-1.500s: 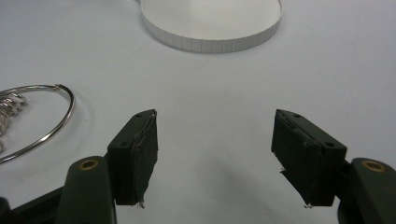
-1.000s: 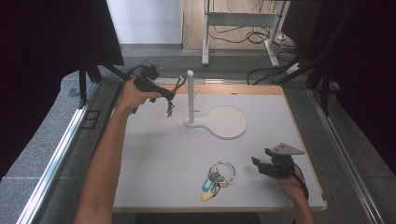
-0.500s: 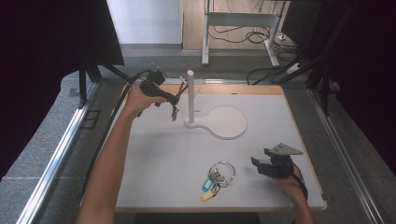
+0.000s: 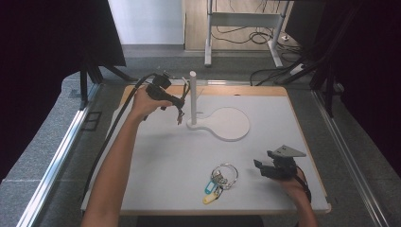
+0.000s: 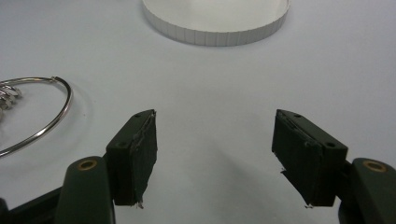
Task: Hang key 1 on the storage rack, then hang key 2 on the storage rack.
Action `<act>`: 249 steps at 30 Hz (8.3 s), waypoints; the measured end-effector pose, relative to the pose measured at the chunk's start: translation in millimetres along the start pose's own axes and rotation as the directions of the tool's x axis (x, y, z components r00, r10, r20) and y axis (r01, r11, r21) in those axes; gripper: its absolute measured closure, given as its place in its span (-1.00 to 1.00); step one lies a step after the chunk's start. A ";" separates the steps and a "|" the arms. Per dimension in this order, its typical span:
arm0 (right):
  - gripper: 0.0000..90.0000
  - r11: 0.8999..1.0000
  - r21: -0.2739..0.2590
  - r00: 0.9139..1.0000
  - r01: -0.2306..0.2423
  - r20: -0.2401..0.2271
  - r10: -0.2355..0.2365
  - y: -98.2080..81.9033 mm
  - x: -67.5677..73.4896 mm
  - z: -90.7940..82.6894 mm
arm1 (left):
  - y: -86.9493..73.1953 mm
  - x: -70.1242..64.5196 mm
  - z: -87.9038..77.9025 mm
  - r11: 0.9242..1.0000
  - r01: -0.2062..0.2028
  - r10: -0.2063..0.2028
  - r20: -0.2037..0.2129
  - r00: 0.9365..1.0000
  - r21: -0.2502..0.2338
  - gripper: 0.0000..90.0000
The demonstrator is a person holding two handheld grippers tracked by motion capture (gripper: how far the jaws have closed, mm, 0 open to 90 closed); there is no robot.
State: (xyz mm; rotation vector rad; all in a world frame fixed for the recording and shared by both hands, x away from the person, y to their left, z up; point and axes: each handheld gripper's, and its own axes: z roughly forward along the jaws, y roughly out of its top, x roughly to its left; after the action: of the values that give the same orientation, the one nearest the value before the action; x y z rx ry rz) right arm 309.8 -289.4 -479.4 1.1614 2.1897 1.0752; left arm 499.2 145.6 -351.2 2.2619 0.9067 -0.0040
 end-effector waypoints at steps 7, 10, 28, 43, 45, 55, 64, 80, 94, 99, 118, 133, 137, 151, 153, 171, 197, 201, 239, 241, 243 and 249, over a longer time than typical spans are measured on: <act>-0.31 1.000 -0.008 1.000 0.001 -0.001 -0.001 0.3 -2.3 -2.7 | 0.5 -0.2 5.9 1.000 0.007 -0.007 -0.017 1.000 -0.003 0.45; -0.31 1.000 -0.011 1.000 -0.006 0.004 0.006 -0.1 -3.8 -3.9 | 0.0 -1.7 6.0 1.000 0.009 -0.009 -0.039 0.999 -0.012 0.32; -0.31 1.000 -0.027 1.000 -0.007 -0.015 0.007 5.6 -8.3 -10.9 | -41.0 -46.8 -35.5 0.994 -0.033 0.020 -0.128 0.992 -0.101 0.00; -0.35 0.996 0.063 0.996 0.064 -0.062 -0.061 8.1 0.9 -9.2 | -98.2 -79.3 -42.6 0.996 -0.062 0.051 -0.158 0.986 -0.066 -0.05; -0.35 0.996 0.068 0.997 0.055 -0.057 -0.051 7.9 1.1 -8.7 | -105.9 -82.8 -41.4 0.995 -0.068 0.056 -0.153 0.987 -0.072 -0.05; -0.27 0.994 0.094 0.997 0.052 -0.069 -0.046 14.6 12.5 -3.2 | -149.9 -94.7 -28.9 0.996 -0.065 0.056 -0.149 0.987 -0.056 -0.06; -0.05 0.984 0.166 0.993 0.059 -0.109 -0.042 43.9 10.7 -6.9 | -174.0 -96.1 -15.1 0.998 -0.058 0.054 -0.140 0.989 -0.028 -0.09; 0.03 0.915 0.343 0.968 0.213 -0.199 -0.151 84.0 45.5 7.3 | -185.5 -94.7 -2.3 0.999 -0.044 0.043 -0.118 0.992 -0.009 -0.11; 0.13 0.835 0.467 0.950 0.291 -0.245 -0.194 94.2 70.0 31.8 | -192.9 -93.7 -5.8 0.999 -0.030 0.026 -0.136 0.990 -0.024 -0.12; 0.19 0.775 0.533 0.939 0.338 -0.251 -0.237 93.8 83.2 48.3 | -193.2 -94.3 -5.7 0.999 -0.036 0.033 -0.137 0.990 -0.021 -0.12; 0.43 0.707 0.634 0.949 0.312 -0.241 -0.204 85.1 85.3 71.6 | -194.3 -96.6 -0.1 0.999 -0.047 0.048 -0.144 0.988 0.012 -0.12; 0.92 0.704 0.658 0.959 0.268 -0.252 -0.130 86.5 85.2 73.8 | -195.1 -96.8 0.9 0.998 -0.051 0.054 -0.154 0.987 0.021 -0.12; 0.93 0.711 0.649 0.955 0.273 -0.270 -0.120 87.9 81.3 71.6 | -195.1 -96.6 1.8 0.998 -0.050 0.053 -0.157 0.986 0.023 -0.12; 0.94 0.800 0.549 0.945 0.241 -0.321 -0.064 106.3 63.3 51.7 | -195.3 -96.4 6.3 0.998 -0.050 0.055 -0.157 0.986 0.038 -0.12; 0.94 0.803 0.545 0.945 0.243 -0.321 -0.068 108.7 62.8 50.2 | -195.3 -96.4 6.6 0.998 -0.050 0.055 -0.156 0.986 0.037 -0.12; 0.95 0.845 0.465 0.947 0.264 -0.289 -0.137 158.0 60.1 26.8 | -198.9 -91.0 2.2 0.999 -0.030 0.032 -0.153 0.988 0.019 -0.12; 0.96 0.870 0.405 0.949 0.283 -0.253 -0.190 210.4 62.0 12.3 | -201.6 -86.9 1.8 1.000 -0.018 0.020 -0.134 0.991 0.015 -0.12; 0.95 0.872 0.402 0.949 0.279 -0.252 -0.188 212.0 62.1 13.2 | -201.5 -86.9 2.2 1.000 -0.019 0.021 -0.133 0.991 0.019 -0.12; 0.96 0.916 0.344 0.971 0.207 -0.186 -0.150 274.5 40.2 26.8 | -201.4 -85.4 0.0 1.000 -0.015 0.016 -0.127 0.992 0.008 -0.12; 0.96 0.917 0.343 0.971 0.205 -0.187 -0.148 276.5 39.0 29.6 | -201.5 -85.2 -0.3 1.000 -0.015 0.016 -0.127 0.992 0.007 -0.12; 0.96 0.918 0.341 0.972 0.201 -0.186 -0.144 278.3 37.6 31.9 | -201.5 -85.2 -0.6 1.000 -0.016 0.017 -0.128 0.992 0.007 -0.12; 0.96 0.928 0.331 0.978 0.172 -0.173 -0.120 284.1 31.6 36.6 | -201.6 -84.2 -1.2 1.000 -0.015 0.015 -0.130 0.991 0.007 -0.12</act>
State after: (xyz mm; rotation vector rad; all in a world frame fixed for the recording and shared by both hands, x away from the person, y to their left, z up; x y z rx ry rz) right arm 457.3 -148.9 -275.6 1.0600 2.6153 0.7558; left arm 312.4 199.6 -450.8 2.2955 0.9579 0.1490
